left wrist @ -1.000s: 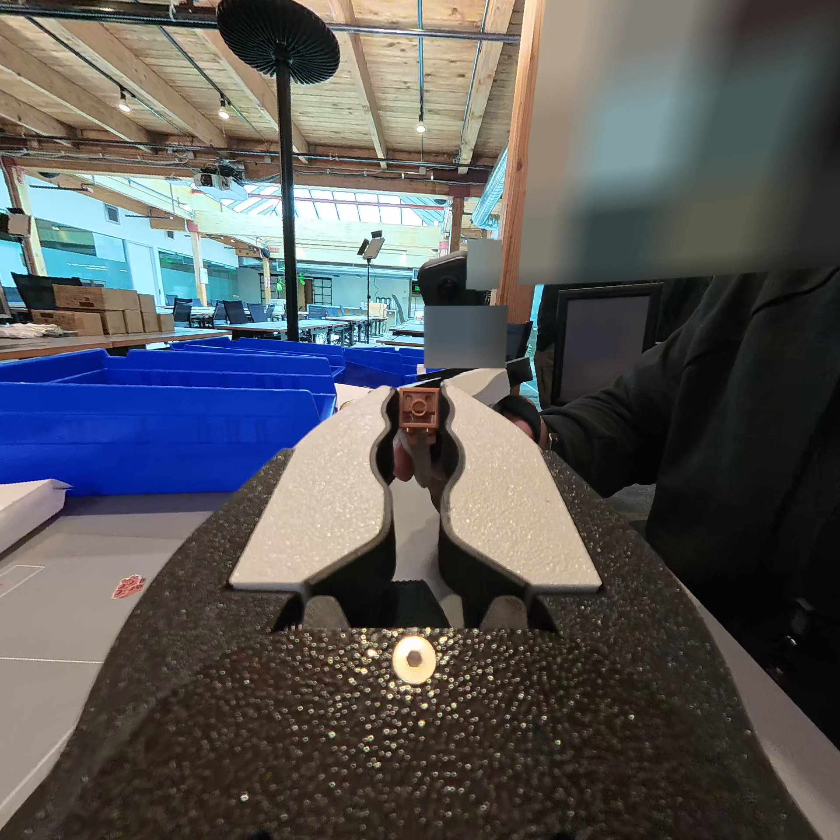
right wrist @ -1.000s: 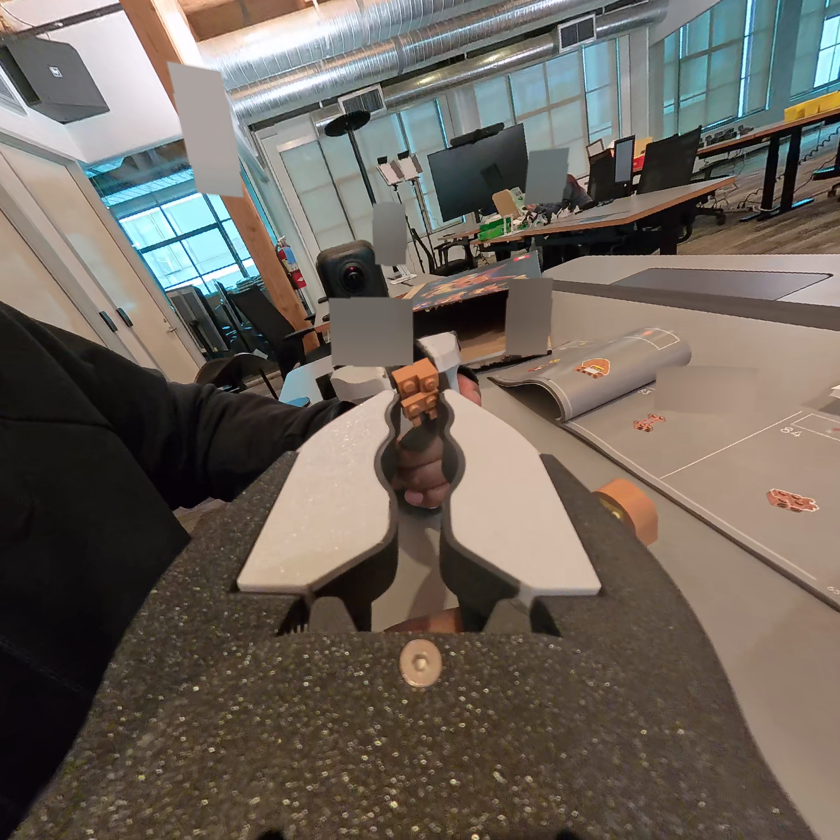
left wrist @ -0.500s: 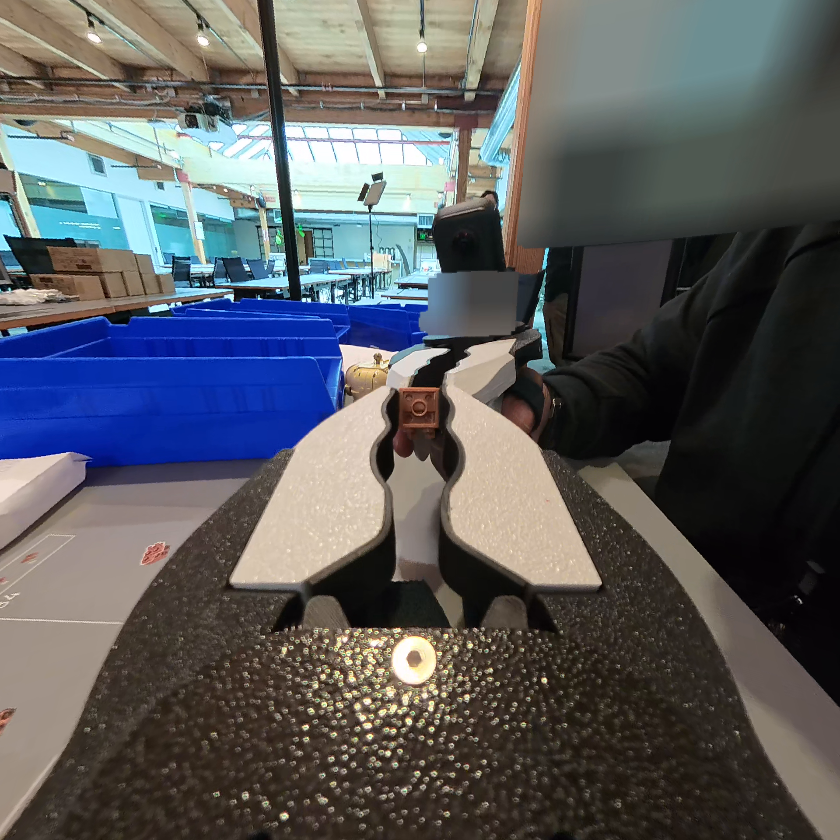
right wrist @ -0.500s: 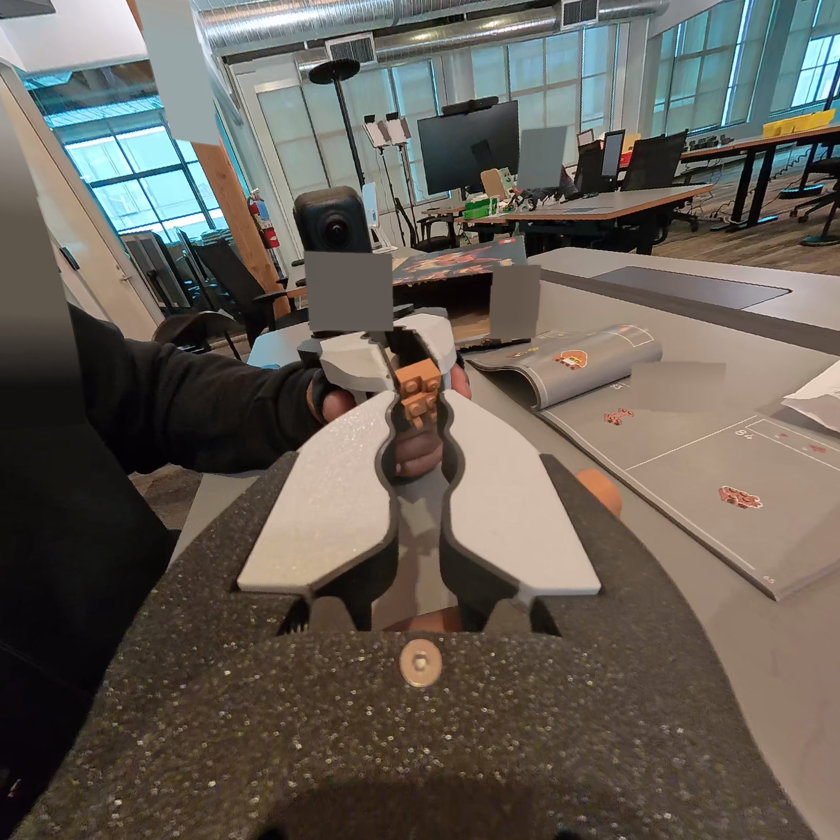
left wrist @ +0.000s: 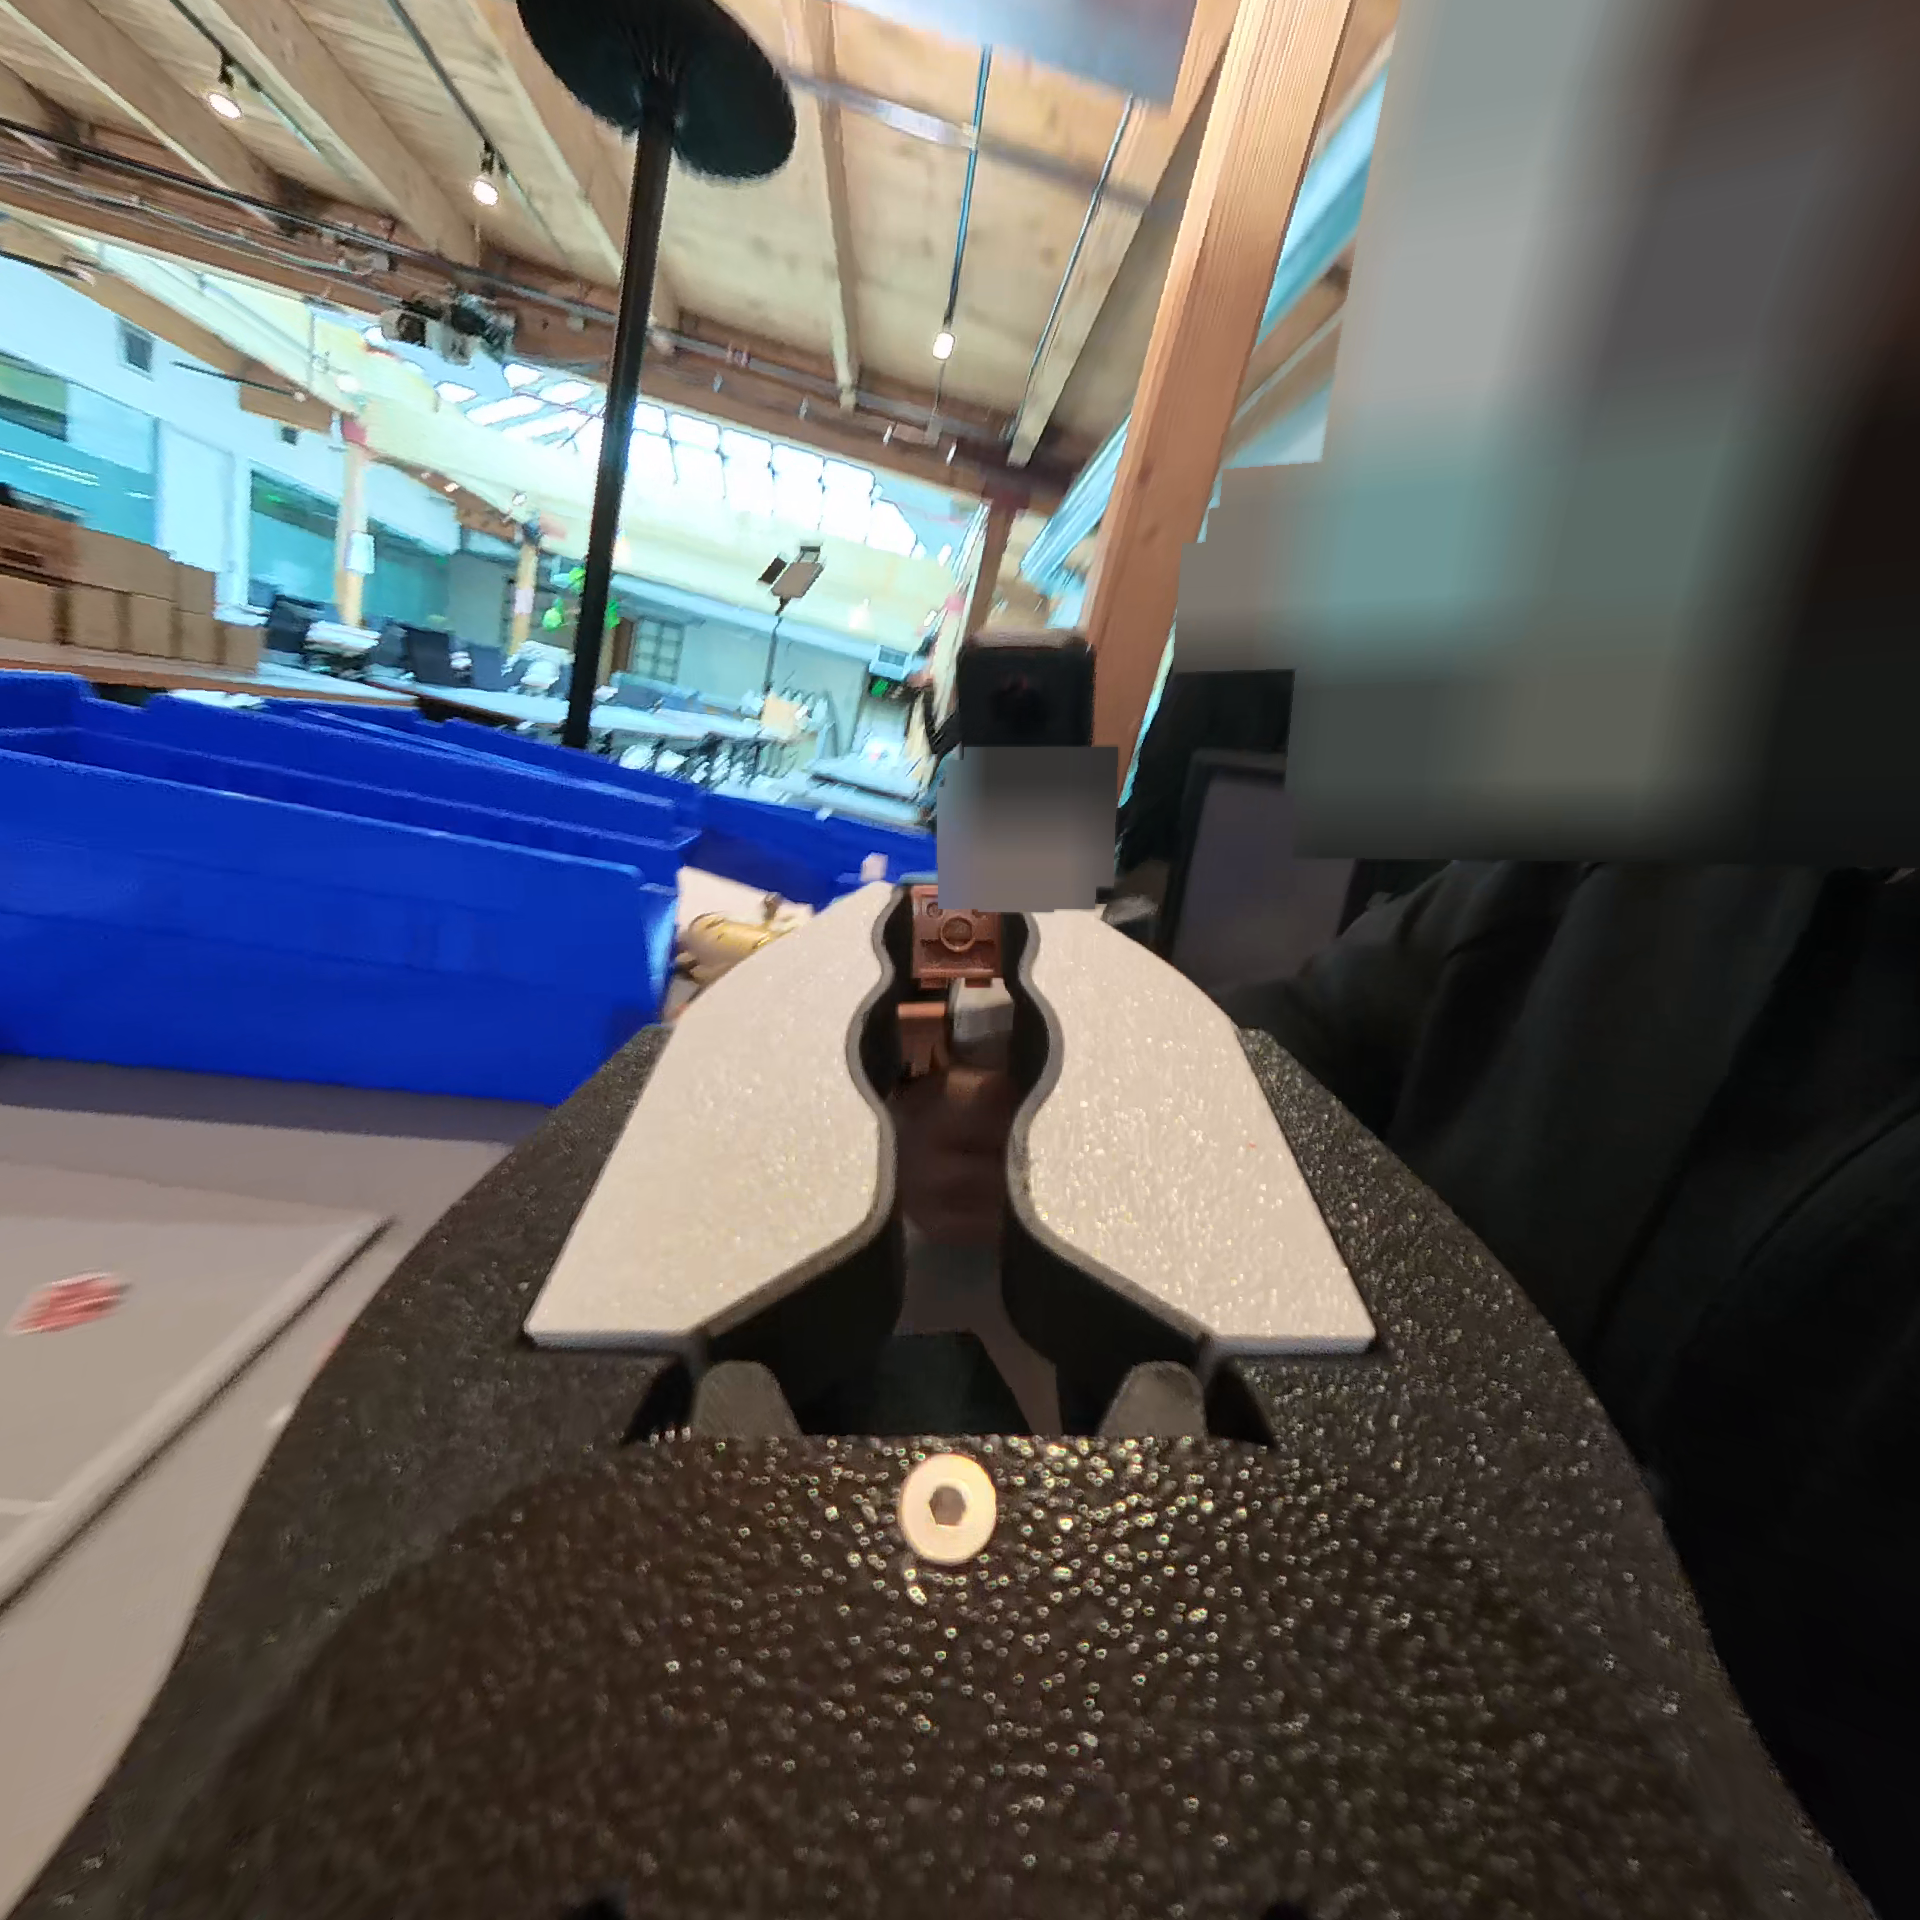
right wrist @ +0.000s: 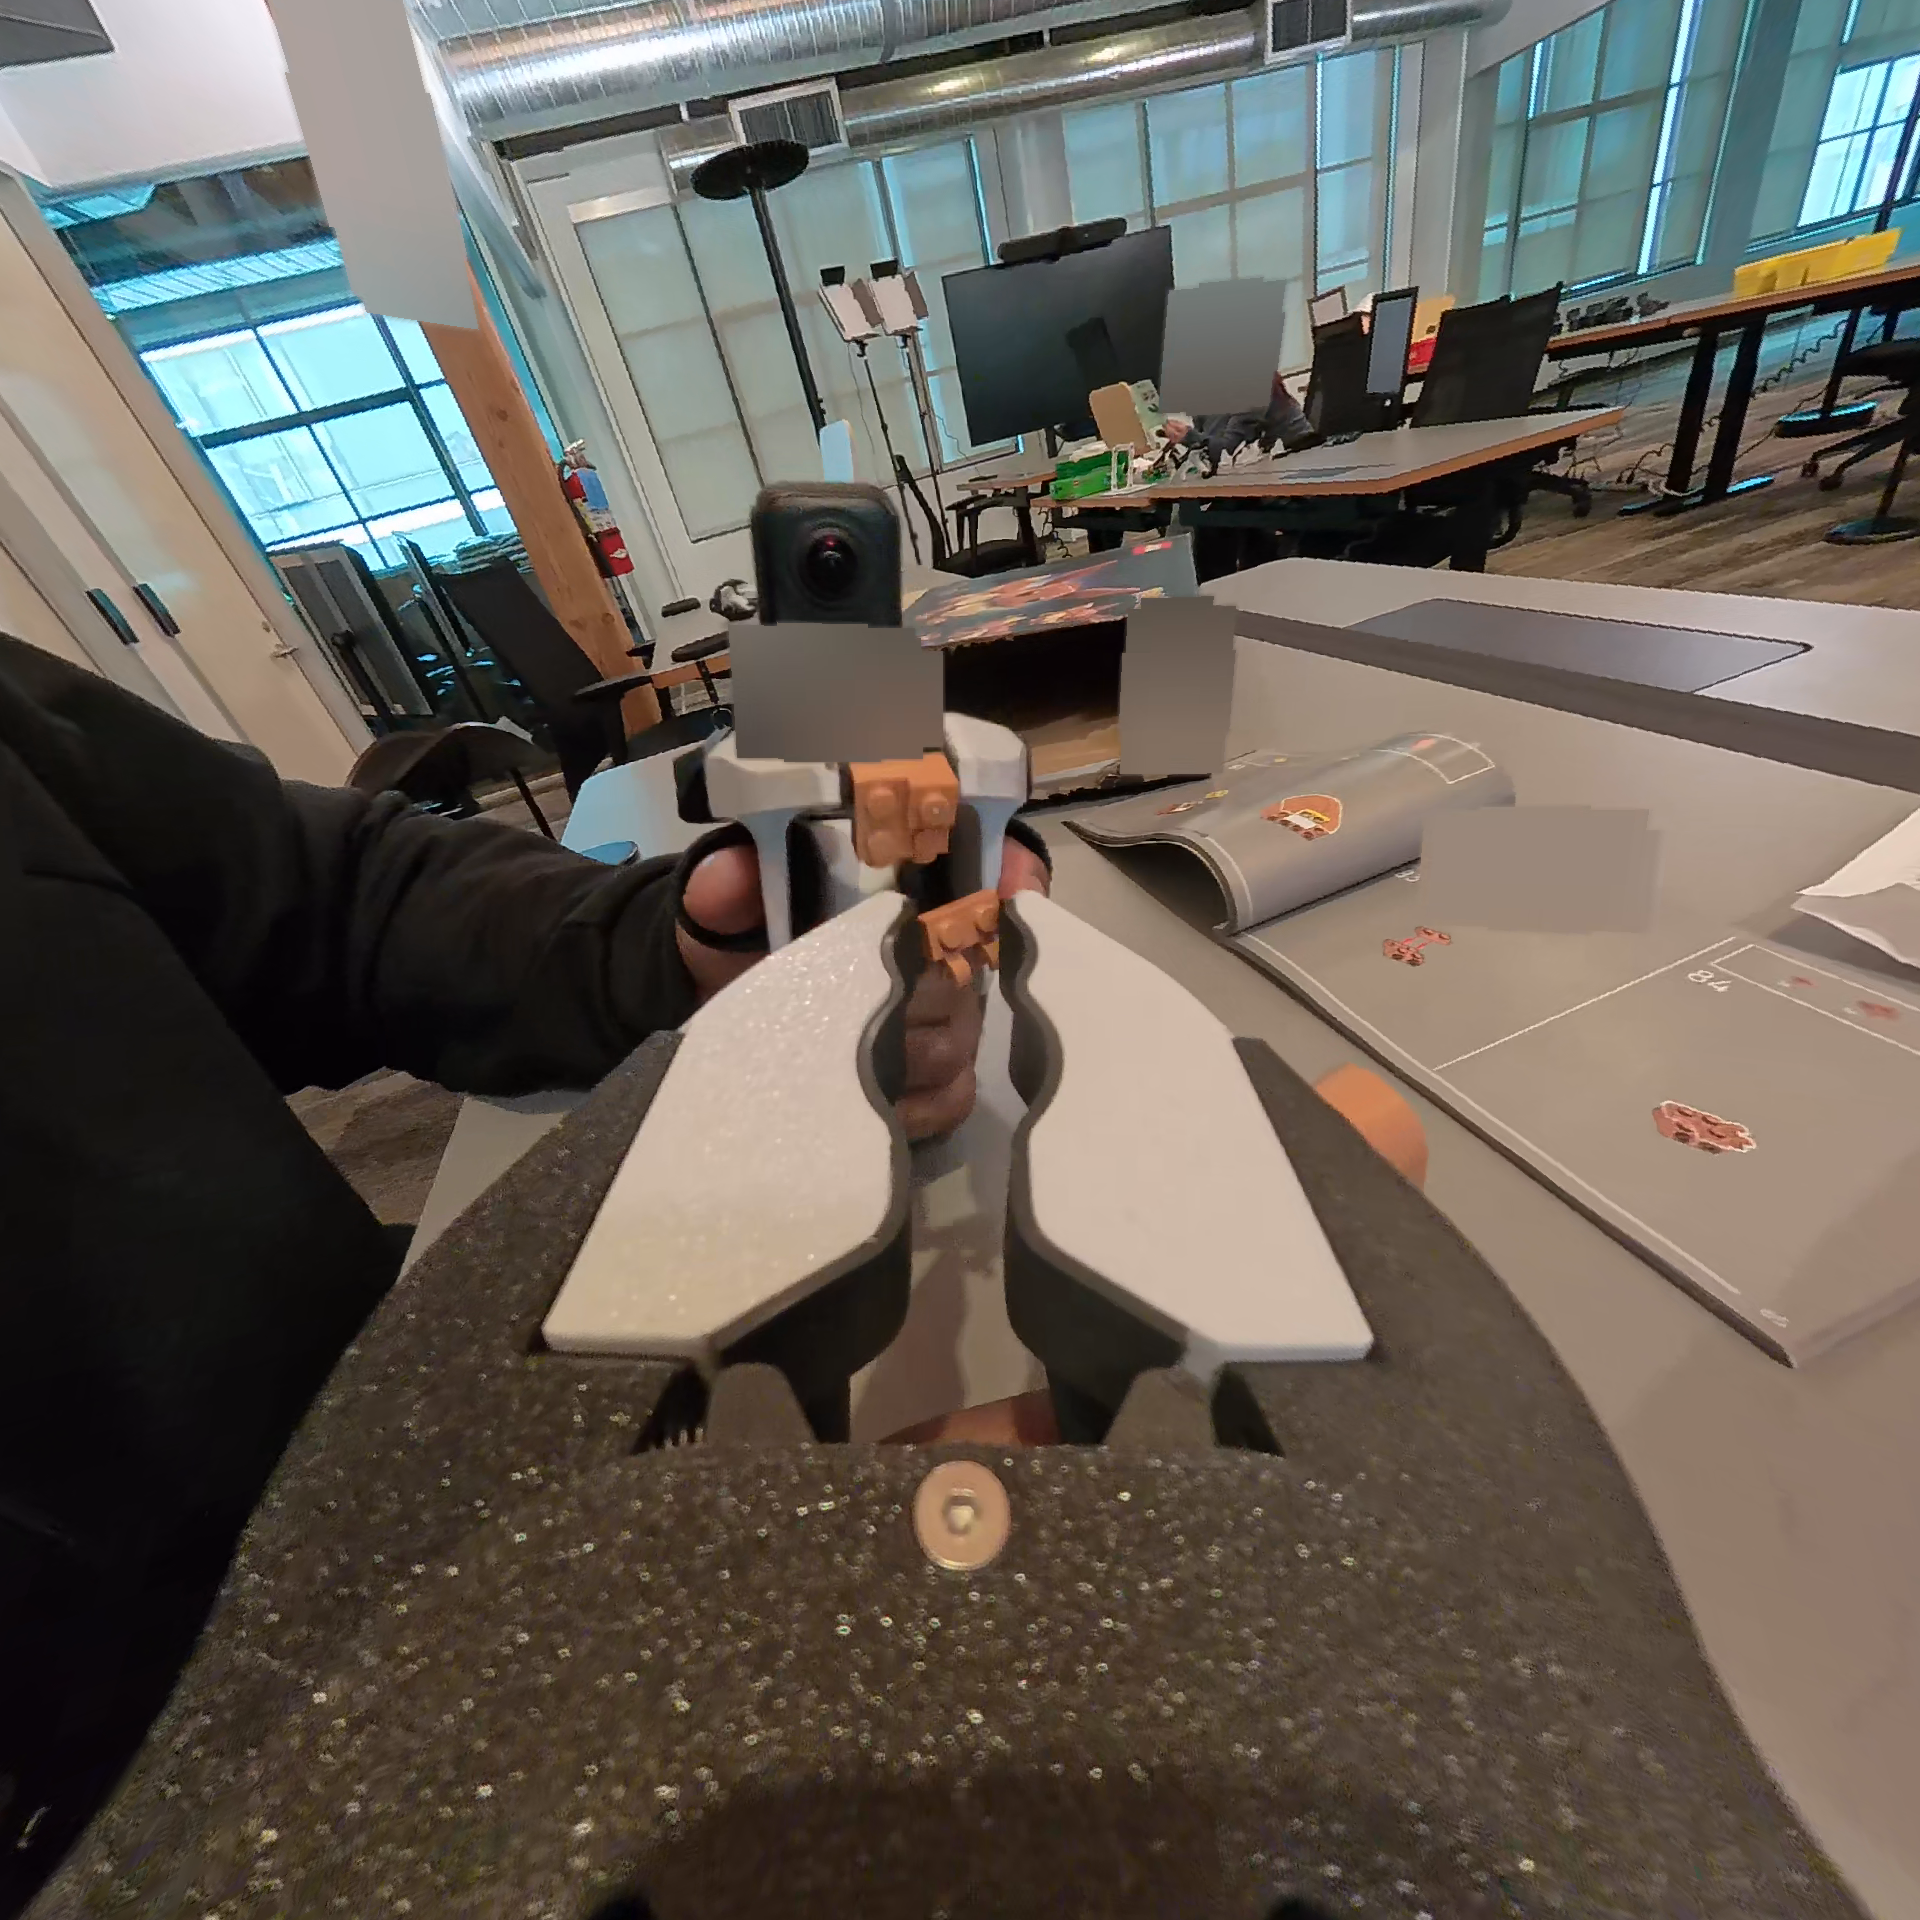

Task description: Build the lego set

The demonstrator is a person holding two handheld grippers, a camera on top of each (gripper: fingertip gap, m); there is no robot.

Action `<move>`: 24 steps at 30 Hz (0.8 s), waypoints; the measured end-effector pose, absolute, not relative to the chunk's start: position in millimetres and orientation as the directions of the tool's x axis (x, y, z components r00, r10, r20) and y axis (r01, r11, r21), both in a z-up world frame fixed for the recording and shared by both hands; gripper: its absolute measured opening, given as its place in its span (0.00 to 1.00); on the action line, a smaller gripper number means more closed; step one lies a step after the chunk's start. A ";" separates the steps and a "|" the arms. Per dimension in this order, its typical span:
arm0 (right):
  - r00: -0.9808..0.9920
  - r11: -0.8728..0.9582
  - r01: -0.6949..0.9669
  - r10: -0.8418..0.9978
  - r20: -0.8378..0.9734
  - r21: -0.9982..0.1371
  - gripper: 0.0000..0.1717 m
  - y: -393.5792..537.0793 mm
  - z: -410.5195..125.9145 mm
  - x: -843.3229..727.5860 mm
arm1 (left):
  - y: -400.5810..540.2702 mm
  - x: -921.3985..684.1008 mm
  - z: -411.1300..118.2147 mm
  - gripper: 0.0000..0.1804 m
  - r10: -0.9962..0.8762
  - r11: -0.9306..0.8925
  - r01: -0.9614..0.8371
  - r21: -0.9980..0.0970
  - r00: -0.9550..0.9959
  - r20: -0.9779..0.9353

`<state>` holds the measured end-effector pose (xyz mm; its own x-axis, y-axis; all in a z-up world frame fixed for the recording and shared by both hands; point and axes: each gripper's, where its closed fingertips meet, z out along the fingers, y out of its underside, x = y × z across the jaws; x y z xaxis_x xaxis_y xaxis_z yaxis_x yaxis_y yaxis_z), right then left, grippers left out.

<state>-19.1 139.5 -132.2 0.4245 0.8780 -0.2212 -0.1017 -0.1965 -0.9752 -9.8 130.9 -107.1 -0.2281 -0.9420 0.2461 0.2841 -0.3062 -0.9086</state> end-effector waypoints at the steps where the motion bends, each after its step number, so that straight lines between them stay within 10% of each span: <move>1: 0.421 -0.198 -0.098 0.880 -0.221 -0.975 0.08 138.6 -133.0 -20.6 | 129.9 -9.7 -104.4 0.09 -0.933 -0.333 0.304 -0.893 -0.245 0.265; 24: 0.433 -0.185 -0.146 0.871 -0.231 -0.972 0.08 140.7 -125.6 -14.0 | 138.8 -8.7 -114.3 0.08 -0.995 -0.086 0.242 -0.967 -0.065 0.072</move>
